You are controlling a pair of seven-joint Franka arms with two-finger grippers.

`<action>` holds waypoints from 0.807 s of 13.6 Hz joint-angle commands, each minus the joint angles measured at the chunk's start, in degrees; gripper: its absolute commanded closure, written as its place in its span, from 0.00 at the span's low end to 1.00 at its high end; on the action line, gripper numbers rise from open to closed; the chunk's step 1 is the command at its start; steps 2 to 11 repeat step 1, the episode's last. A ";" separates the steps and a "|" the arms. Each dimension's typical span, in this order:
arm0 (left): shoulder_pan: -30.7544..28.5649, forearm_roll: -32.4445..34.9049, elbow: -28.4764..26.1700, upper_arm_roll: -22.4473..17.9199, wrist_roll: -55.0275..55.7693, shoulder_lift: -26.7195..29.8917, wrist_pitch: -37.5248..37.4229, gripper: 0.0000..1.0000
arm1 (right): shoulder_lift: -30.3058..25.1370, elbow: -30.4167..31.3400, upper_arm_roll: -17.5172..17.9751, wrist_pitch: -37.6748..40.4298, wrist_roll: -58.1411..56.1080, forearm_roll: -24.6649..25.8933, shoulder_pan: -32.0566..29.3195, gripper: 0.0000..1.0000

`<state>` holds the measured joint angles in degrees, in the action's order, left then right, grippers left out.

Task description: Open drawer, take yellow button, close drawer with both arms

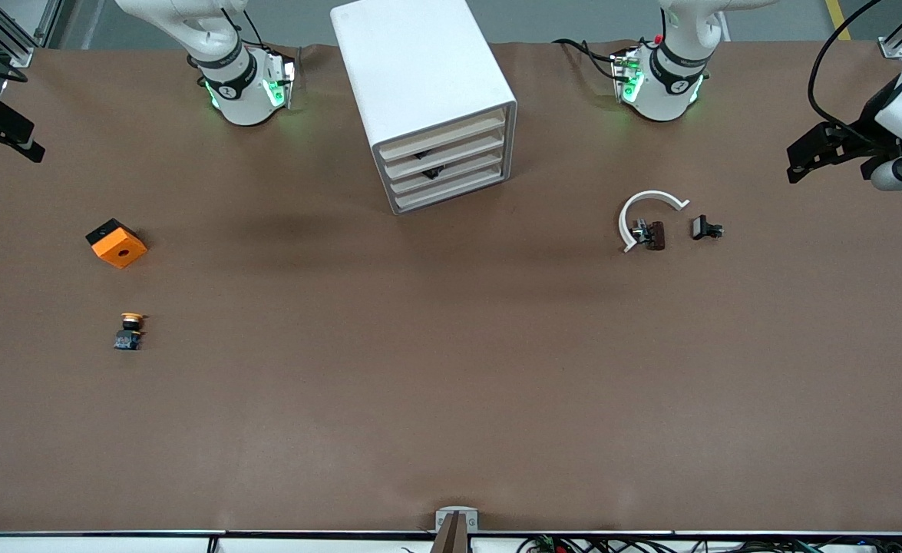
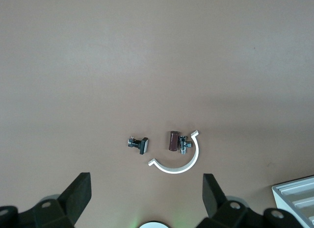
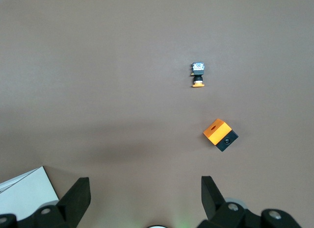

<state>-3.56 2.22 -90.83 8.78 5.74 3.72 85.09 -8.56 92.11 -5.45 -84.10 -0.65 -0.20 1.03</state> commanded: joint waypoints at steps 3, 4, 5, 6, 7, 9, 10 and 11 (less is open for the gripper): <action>-0.39 -0.63 1.27 0.10 -1.17 -0.38 -1.24 0.00 | -1.63 1.50 0.79 -0.71 -0.49 -0.15 -0.94 0.00; -0.39 -0.63 1.27 0.10 -1.17 -0.38 -1.24 0.00 | -1.63 1.50 0.79 -0.71 -0.49 -0.15 -0.94 0.00; -0.39 -0.63 1.27 0.10 -1.17 -0.38 -1.24 0.00 | -1.63 1.50 0.79 -0.71 -0.49 -0.15 -0.94 0.00; -0.39 -0.63 1.27 0.10 -1.17 -0.38 -1.24 0.00 | -1.63 1.50 0.79 -0.71 -0.49 -0.15 -0.94 0.00; -0.39 -0.63 1.27 0.10 -1.17 -0.38 -1.24 0.00 | -1.63 1.50 0.79 -0.71 -0.49 -0.15 -0.94 0.00; -0.39 -0.63 1.27 0.10 -1.17 -0.38 -1.24 0.00 | -1.63 1.50 0.79 -0.71 -0.49 -0.15 -0.94 0.00; -0.39 -0.63 1.27 0.10 -1.17 -0.38 -1.24 0.00 | -1.63 1.50 0.79 -0.71 -0.49 -0.15 -0.94 0.00; -0.39 -0.63 1.27 0.10 -1.17 -0.38 -1.24 0.00 | -1.63 1.50 0.79 -0.71 -0.49 -0.15 -0.94 0.00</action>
